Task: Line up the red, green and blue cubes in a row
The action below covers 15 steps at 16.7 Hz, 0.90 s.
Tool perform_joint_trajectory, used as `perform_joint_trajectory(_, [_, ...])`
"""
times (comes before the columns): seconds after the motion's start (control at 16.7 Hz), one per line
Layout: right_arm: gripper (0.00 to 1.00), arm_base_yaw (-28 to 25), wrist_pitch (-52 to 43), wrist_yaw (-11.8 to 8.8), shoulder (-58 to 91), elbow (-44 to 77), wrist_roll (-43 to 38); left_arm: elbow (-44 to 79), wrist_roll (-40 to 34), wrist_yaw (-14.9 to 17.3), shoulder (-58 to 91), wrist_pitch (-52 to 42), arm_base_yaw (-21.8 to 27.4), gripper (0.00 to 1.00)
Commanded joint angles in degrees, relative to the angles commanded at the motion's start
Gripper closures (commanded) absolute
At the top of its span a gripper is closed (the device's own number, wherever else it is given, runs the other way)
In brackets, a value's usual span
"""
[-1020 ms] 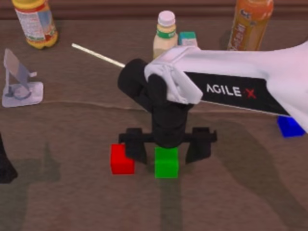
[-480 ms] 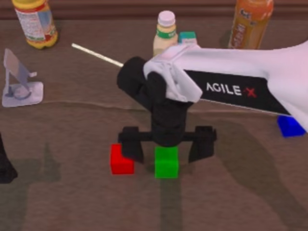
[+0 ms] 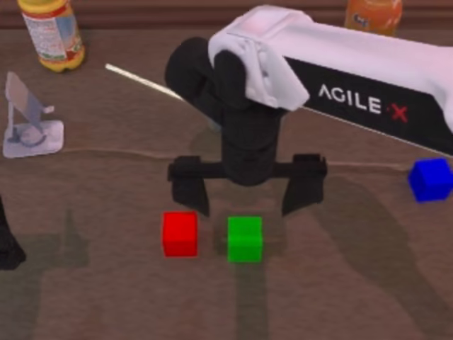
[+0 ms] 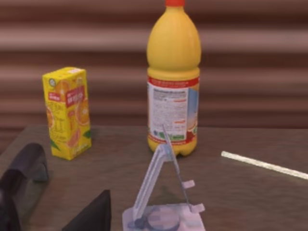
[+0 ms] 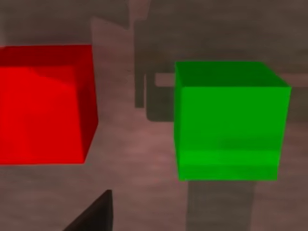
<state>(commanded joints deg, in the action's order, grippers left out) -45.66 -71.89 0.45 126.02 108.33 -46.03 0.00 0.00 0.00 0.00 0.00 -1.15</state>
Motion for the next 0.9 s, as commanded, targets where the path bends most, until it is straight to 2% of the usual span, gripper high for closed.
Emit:
perform_joint_trajectory(0.24, [0.0, 0.44, 0.16, 0.0, 0.18, -0.16, 0.12, 0.0, 0.0, 0.0, 0.0, 0.0, 0.0, 0.0])
perform_joint_trajectory(0.42, [0.0, 3.87, 0.81, -0.02, -0.5, -1.32, 4.03, 0.0, 0.0, 0.0, 0.0, 0.0, 0.0, 0.0])
perform_joint_trajectory(0.6, [0.0, 11.26, 2.05, -0.09, -1.83, -3.93, 12.62, 0.0, 0.0, 0.0, 0.0, 0.0, 0.0, 0.0])
perform_joint_trajectory(0.9, [0.0, 27.19, 4.49, -0.22, -4.6, -10.13, 33.1, 0.0, 0.0, 0.0, 0.0, 0.0, 0.0, 0.0])
